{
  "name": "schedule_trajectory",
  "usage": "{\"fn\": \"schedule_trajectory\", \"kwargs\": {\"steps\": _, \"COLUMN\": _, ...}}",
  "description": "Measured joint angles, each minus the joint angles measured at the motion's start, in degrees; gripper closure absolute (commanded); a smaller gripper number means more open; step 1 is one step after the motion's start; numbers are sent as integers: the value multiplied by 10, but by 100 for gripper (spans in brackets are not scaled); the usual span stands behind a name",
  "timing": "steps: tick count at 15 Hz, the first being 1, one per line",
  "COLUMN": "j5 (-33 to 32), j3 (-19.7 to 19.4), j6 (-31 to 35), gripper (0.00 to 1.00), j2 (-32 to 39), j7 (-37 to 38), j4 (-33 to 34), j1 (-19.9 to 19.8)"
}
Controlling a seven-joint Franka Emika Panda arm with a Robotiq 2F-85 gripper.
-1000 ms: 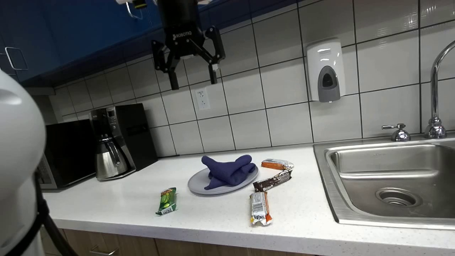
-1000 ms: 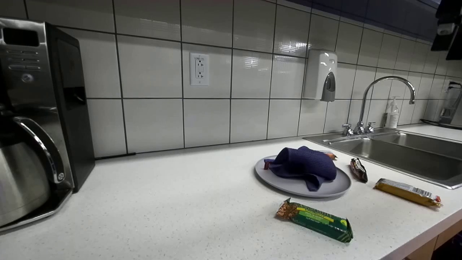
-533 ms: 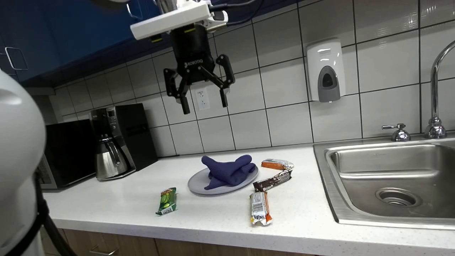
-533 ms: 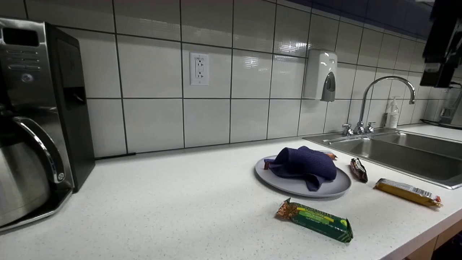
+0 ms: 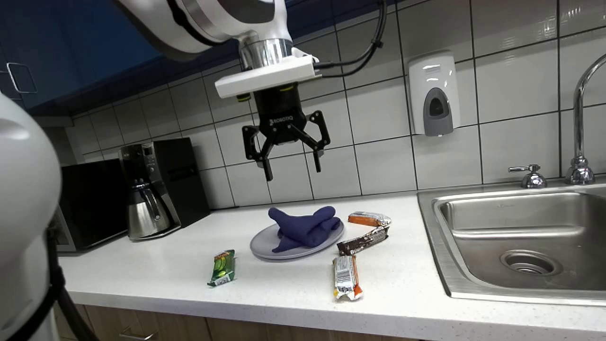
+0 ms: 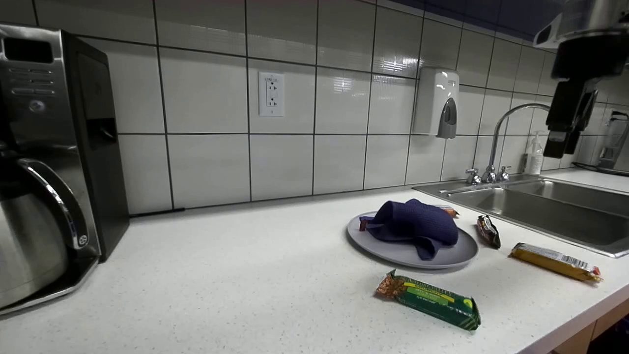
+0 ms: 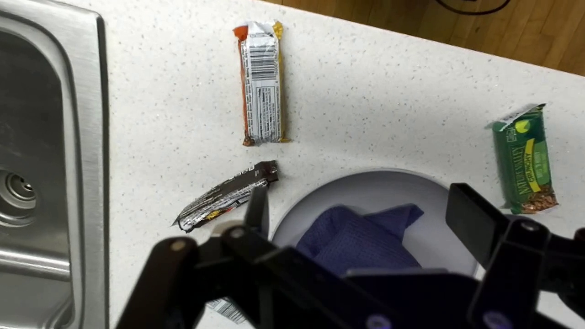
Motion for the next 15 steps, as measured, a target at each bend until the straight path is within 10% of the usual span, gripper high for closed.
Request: {"fn": "schedule_trajectory", "kwargs": {"steps": 15, "j5": 3, "j3": 17, "j6": 134, "gripper": 0, "j2": 181, "j7": -154, "j4": 39, "j1": 25}}
